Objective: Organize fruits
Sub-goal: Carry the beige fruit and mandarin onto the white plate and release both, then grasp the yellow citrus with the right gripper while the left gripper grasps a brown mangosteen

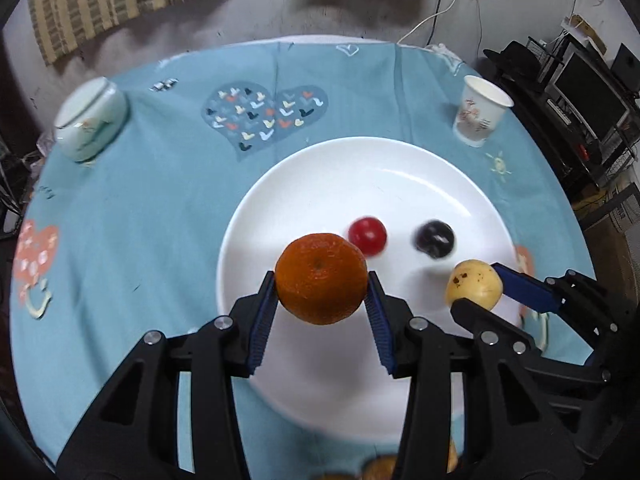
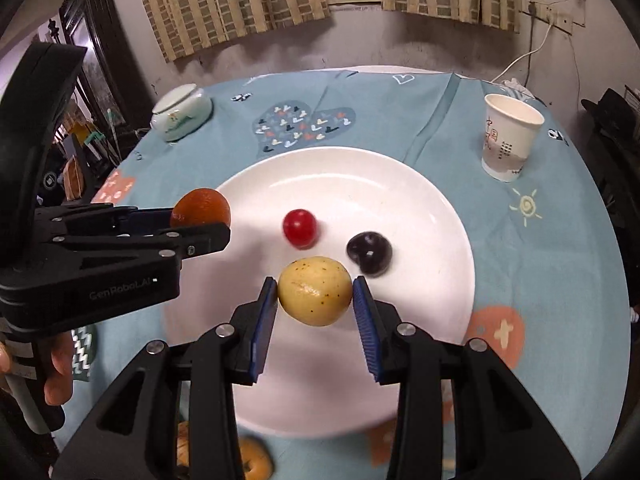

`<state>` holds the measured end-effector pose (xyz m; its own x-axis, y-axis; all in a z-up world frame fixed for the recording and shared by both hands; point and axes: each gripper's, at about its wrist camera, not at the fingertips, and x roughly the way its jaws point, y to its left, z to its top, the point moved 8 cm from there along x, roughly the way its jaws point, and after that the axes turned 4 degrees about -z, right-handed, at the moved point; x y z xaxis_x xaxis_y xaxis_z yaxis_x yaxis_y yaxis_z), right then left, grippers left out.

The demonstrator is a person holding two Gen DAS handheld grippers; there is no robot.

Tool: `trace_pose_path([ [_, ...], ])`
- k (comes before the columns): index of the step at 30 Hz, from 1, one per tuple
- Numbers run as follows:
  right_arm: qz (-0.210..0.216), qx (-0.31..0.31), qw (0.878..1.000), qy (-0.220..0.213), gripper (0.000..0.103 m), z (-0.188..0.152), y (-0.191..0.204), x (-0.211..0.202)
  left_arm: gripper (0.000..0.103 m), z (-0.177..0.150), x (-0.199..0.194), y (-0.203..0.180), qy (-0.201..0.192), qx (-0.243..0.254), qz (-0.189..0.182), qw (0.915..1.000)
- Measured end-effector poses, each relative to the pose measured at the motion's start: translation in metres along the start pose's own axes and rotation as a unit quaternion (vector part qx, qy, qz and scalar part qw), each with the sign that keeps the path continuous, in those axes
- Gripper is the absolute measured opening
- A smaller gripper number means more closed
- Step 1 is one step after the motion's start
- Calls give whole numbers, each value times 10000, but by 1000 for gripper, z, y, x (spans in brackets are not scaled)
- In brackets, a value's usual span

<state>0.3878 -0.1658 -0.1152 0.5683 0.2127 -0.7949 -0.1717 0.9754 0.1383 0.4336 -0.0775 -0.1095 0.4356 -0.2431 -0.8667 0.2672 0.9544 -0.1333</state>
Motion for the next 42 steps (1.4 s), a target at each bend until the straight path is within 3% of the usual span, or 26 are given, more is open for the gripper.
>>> trace_pose_path([
  [6, -11, -307, 9995, 79, 39, 11, 4, 25, 45, 17, 31, 18, 81, -180, -52, 9998],
  [11, -375, -508, 9980, 23, 42, 21, 4, 43, 47, 28, 41, 21, 136, -408, -257, 9987],
  [12, -413, -556, 9976, 4, 42, 22, 5, 45, 51, 31, 41, 23, 93, -502, -326, 9982],
  [13, -458, -581, 9973, -26, 43, 24, 5, 46, 66, 34, 38, 24, 31, -551, -327, 9979],
  [14, -543, -602, 9967, -45, 58, 26, 6, 48, 76, 36, 35, 26, -52, -583, -317, 9978],
  [15, -628, -618, 9961, -81, 67, 28, 6, 47, 76, 40, 30, 26, -162, -592, -344, 9975],
  [18, -760, -691, 9944, -253, 66, 34, 8, 41, 80, 42, 20, 25, -164, -560, -355, 9977],
  [23, -760, -707, 9940, -342, 67, 28, 5, 2, 83, 31, -31, 30, -508, -368, -139, 9979],
  [27, -705, -654, 9949, -290, 67, 6, 9, -34, 91, -8, -83, 29, -865, -21, 310, 9958],
  [31, -514, -450, 9975, -152, 72, -46, 19, -70, 96, -93, -123, 35, -971, -20, 526, 9939],
  [37, -485, -109, 9987, 55, 75, -155, 42, -114, 97, -224, -150, 33, -1103, -110, 592, 9921],
  [42, -466, 145, 9988, 41, 75, -212, 56, -133, 97, -279, -150, 35, -978, -189, 670, 9928],
])
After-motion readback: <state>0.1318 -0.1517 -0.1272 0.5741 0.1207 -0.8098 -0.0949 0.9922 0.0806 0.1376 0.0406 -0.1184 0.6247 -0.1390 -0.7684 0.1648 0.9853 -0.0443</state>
